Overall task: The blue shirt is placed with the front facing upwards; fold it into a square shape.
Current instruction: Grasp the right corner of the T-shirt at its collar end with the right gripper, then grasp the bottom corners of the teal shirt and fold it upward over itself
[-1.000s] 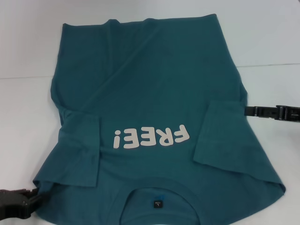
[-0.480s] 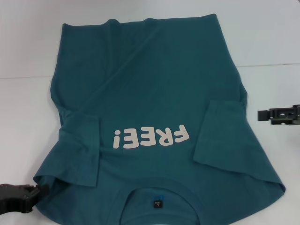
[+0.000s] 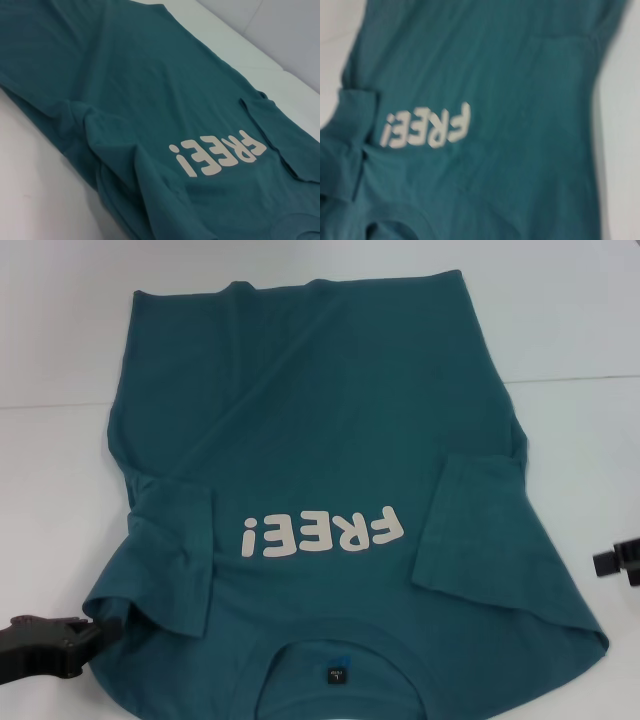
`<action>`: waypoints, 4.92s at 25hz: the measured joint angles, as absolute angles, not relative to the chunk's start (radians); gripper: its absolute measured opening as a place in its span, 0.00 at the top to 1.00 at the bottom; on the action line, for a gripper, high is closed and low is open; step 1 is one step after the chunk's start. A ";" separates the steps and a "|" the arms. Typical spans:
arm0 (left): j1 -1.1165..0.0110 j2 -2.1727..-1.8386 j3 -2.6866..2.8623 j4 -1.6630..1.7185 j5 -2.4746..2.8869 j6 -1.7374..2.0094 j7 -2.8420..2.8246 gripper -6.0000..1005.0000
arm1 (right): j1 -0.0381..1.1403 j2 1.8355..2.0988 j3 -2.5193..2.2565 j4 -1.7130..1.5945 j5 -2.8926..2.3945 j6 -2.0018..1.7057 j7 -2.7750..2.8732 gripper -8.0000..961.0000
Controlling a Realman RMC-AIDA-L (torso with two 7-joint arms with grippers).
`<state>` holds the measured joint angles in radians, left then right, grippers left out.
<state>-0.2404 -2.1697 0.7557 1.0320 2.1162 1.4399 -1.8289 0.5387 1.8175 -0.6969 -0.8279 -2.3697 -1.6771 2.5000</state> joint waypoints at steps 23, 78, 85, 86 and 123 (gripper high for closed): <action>-0.258 -2.168 0.758 1.026 2.115 1.442 -1.822 0.99 | 0.589 1.865 -0.715 -0.701 -2.533 -1.571 2.493 0.21; -0.270 -2.158 0.664 1.044 2.114 1.577 -1.831 0.99 | 0.590 1.884 -0.595 -0.731 -2.574 -1.634 2.360 0.98; -0.264 -2.157 0.656 1.040 2.121 1.604 -1.831 0.99 | 0.561 1.877 -0.528 -0.739 -2.573 -1.711 2.290 0.98; -0.262 -2.158 0.656 1.039 2.121 1.612 -1.831 0.99 | 0.557 1.876 -0.523 -0.740 -2.572 -1.724 2.281 0.98; -0.149 -2.165 0.557 1.074 2.116 1.888 -1.849 0.99 | 0.326 1.881 -0.480 -0.805 -2.573 -1.960 2.105 0.97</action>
